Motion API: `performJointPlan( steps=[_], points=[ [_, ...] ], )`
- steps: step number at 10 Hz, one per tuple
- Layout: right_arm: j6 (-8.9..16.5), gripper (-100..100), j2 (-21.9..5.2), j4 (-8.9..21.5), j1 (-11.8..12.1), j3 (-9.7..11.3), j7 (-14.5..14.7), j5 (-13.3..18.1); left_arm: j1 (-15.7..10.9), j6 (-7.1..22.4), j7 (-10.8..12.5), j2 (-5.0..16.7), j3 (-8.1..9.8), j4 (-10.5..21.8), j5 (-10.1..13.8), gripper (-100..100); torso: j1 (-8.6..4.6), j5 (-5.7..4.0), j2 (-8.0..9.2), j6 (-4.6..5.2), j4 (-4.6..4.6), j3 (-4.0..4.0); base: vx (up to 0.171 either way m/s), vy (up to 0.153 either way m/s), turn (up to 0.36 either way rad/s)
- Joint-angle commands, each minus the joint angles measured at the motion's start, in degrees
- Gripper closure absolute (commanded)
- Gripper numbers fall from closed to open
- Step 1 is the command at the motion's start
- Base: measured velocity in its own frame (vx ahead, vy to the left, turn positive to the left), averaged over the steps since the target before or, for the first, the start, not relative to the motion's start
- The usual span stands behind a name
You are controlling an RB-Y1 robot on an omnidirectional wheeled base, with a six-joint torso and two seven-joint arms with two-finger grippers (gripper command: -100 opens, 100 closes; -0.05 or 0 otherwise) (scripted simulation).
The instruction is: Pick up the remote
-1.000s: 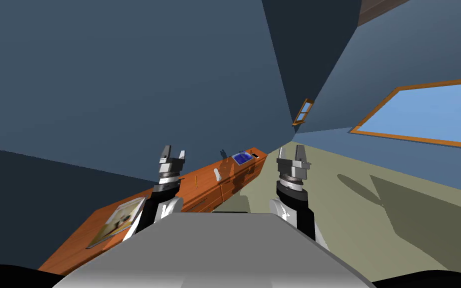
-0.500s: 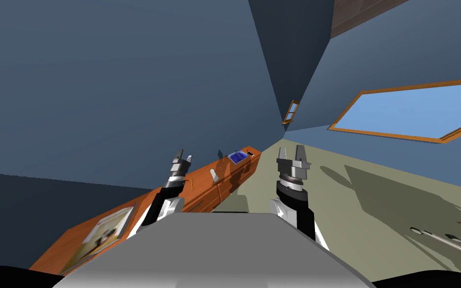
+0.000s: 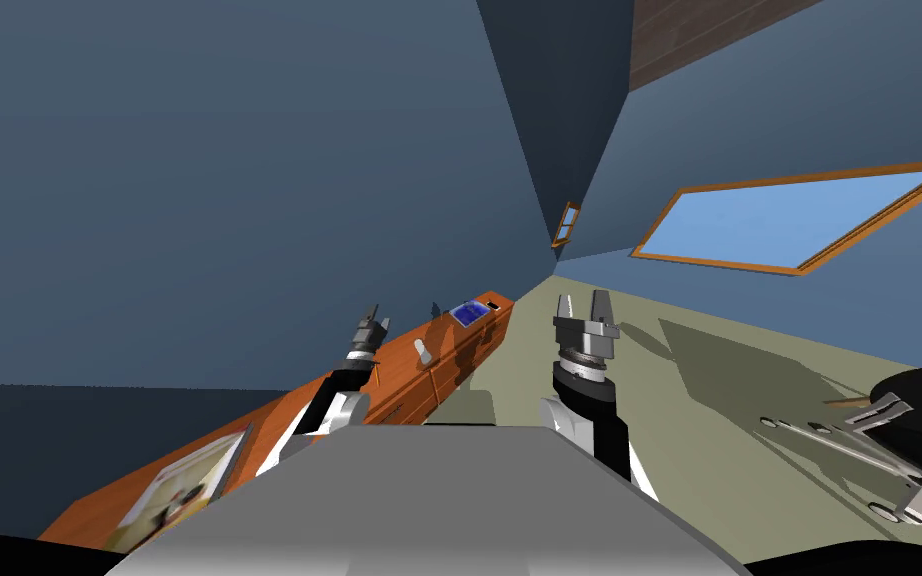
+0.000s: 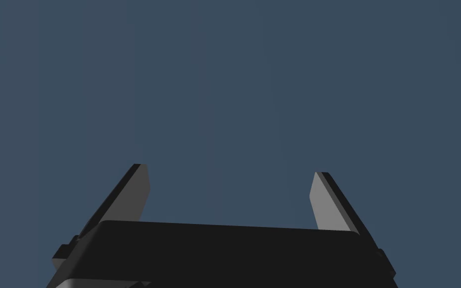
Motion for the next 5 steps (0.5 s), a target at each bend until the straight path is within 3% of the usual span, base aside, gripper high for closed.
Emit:
performJointPlan(
  steps=[1,4,5],
  points=[
    [0.0,0,0.0,0.0,0.0,0.0,0.0,0.0,-1.0,2.9,-0.5,1.9,-0.39,2.9,1.4,-100,0.00,0.00,0.00,0.00,0.00,0.00,-0.018,0.001,-0.255],
    [0.0,0,0.0,0.0,0.0,0.0,0.0,0.0,-1.5,6.1,-1.0,3.1,-0.72,4.9,2.3,-100,0.00,0.00,-0.03,-0.01,0.00,-0.01,-0.007,0.001,-0.118],
    [0.0,0,0.0,0.0,0.0,0.0,0.0,0.0,-2.0,8.3,-1.4,4.3,-1.06,6.8,3.3,-100,0.01,0.00,-0.03,-0.04,0.00,-0.02,-0.002,-0.003,-0.187]
  ],
)
